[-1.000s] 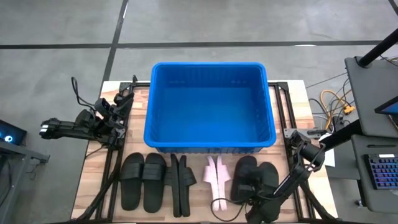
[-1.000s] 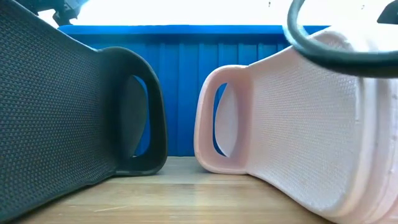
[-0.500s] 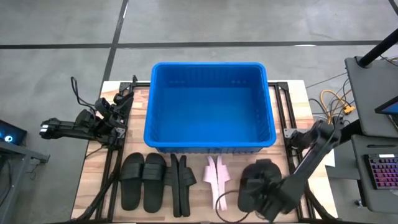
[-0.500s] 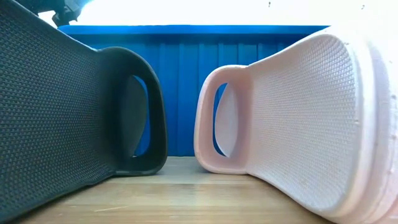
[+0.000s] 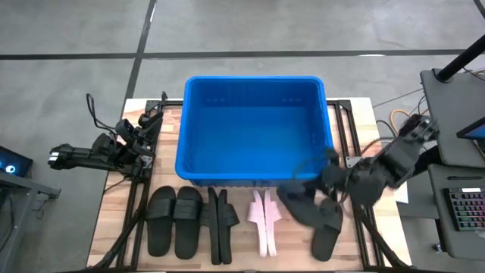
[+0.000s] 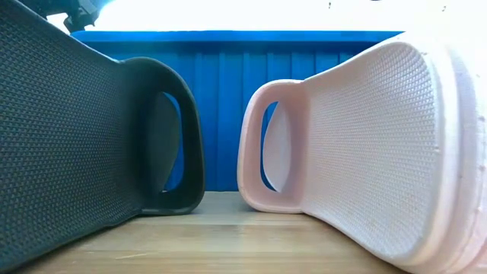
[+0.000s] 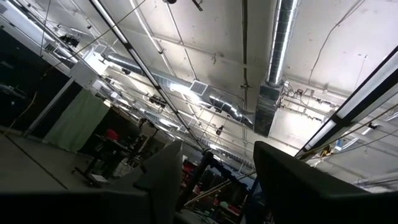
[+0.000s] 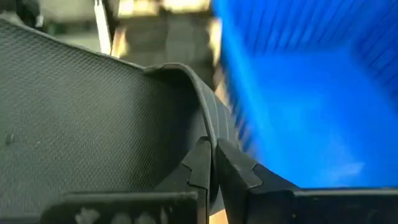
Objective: Pick and place slides into bin
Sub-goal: Put the black slide into the blue bin
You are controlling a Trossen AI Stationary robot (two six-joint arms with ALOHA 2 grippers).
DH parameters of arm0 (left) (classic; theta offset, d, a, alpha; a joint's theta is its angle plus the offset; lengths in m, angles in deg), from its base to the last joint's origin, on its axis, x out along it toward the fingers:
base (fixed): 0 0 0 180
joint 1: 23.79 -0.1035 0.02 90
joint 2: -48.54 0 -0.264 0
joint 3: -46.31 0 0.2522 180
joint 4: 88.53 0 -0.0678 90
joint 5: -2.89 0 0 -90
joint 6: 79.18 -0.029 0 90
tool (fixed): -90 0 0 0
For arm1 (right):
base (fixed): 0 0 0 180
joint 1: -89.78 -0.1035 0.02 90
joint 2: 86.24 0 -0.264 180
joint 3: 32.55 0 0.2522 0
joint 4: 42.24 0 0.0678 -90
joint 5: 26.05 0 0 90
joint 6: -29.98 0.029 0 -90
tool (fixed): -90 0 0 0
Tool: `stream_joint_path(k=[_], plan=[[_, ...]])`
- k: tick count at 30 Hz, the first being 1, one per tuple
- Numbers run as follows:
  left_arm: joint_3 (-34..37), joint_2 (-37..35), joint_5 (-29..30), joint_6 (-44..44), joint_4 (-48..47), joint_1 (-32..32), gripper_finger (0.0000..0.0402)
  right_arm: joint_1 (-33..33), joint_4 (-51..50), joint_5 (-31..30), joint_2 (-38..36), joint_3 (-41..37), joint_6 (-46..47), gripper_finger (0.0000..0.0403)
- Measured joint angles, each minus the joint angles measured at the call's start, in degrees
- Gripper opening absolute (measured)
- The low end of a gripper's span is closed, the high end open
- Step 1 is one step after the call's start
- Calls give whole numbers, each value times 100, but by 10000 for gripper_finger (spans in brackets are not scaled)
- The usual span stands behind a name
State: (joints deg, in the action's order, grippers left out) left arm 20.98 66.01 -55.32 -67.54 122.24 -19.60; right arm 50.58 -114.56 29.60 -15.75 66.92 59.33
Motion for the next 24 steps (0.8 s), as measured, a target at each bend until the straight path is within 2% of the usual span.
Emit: stream_joint_path(k=[4,7,13,18,24], plan=[[0,-3,6,1,2,0,184,758,13,-54,-384,-15,-1369,12],[-1,-7,14,1,7,1,184,1493,0,141,-570,-93,-2202,12],[0,-5,39,0,6,2,184,3139,8,1000,-662,-362,-3935,12],[-1,-2,184,0,7,0,184,4672,220,1970,-660,-1019,-5172,12],[-1,-15,371,-7,4,1,184,6139,1455,2394,-655,-2044,-6806,12]])
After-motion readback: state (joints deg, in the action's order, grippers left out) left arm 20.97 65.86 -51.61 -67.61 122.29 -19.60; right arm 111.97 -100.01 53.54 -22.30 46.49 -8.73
